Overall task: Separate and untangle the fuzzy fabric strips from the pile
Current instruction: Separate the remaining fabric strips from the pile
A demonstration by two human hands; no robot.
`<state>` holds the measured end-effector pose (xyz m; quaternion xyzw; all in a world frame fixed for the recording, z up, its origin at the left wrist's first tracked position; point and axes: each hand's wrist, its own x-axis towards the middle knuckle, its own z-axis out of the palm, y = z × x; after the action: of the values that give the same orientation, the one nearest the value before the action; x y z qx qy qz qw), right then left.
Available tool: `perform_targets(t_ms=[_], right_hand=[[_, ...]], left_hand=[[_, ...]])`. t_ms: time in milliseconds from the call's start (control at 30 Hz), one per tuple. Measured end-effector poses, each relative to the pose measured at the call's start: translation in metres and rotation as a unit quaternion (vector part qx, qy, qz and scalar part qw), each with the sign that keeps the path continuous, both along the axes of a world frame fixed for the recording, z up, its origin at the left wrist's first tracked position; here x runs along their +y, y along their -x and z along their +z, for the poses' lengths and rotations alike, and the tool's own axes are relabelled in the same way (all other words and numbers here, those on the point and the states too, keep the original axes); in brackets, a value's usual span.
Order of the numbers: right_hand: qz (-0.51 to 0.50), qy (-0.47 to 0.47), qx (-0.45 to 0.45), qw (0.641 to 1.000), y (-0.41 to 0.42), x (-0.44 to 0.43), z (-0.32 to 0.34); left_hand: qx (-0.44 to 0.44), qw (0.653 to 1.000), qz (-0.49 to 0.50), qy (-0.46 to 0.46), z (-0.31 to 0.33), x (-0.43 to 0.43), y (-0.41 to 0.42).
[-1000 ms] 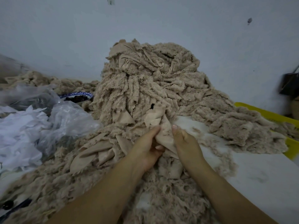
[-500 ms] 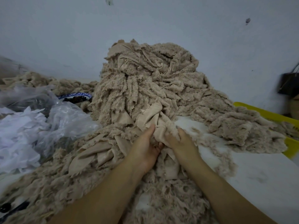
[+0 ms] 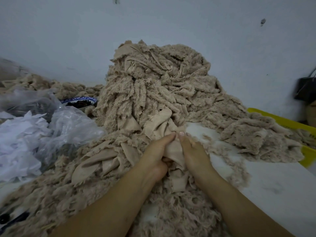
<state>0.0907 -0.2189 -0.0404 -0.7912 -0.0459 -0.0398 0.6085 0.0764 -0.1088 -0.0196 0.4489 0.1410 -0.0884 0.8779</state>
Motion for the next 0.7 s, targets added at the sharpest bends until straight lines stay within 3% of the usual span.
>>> perform_targets(t_ms=[200,267,367,433,533,633,700], right_hand=[[0.04,-0.011,0.007,0.999,0.009,0.0,0.003],[0.002,-0.052,0.0,0.999,0.007,-0.008,0.007],[-0.077,-0.157,0.024,0.984,0.0,-0.027,0.013],[-0.079,-0.221,0.051,0.971,-0.002,-0.032,0.013],[-0.06,-0.277,0.067,0.957,-0.006,-0.031,0.011],[-0.052,-0.333,0.066,0.939,-0.008,-0.029,0.014],[-0.063,-0.37,0.071,0.924,-0.009,-0.031,0.017]], left_hand=[[0.024,0.988,0.096,0.118,0.0,0.033,-0.015],[-0.001,0.976,0.12,0.184,-0.006,0.055,-0.022],[-0.041,0.973,0.116,0.196,-0.009,0.065,-0.022],[-0.067,0.986,0.079,0.133,-0.009,0.055,-0.019],[-0.115,0.987,-0.009,-0.114,-0.007,0.031,-0.012],[-0.192,0.91,-0.089,-0.357,-0.008,0.017,-0.001],[-0.221,0.853,-0.142,-0.451,-0.011,0.017,0.002]])
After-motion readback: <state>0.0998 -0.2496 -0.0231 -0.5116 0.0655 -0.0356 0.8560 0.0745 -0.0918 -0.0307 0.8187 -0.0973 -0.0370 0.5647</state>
